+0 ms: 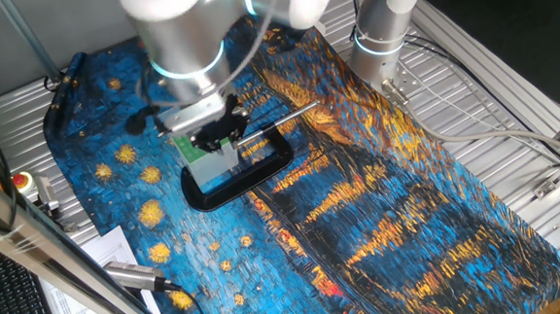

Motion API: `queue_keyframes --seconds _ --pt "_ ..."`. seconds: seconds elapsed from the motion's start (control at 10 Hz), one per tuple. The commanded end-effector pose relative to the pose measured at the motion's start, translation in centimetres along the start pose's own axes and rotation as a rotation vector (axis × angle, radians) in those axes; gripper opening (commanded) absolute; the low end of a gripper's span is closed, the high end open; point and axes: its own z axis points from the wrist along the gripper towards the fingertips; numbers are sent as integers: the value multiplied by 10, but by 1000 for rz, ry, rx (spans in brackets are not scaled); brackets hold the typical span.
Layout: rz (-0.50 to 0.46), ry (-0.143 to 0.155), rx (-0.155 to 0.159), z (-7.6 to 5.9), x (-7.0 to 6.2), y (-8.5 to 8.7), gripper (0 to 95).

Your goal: Insert a large pipette tip into the holder for large pipette tips

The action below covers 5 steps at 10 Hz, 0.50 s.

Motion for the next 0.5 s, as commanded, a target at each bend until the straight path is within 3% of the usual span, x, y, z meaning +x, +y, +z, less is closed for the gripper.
queue_keyframes --seconds 0.1,0.4,0.5 --pt "-33 10 -23 7 0 1 190" --pt "-67 30 -25 14 3 7 190" --pt "-76 33 -27 15 5 9 0"
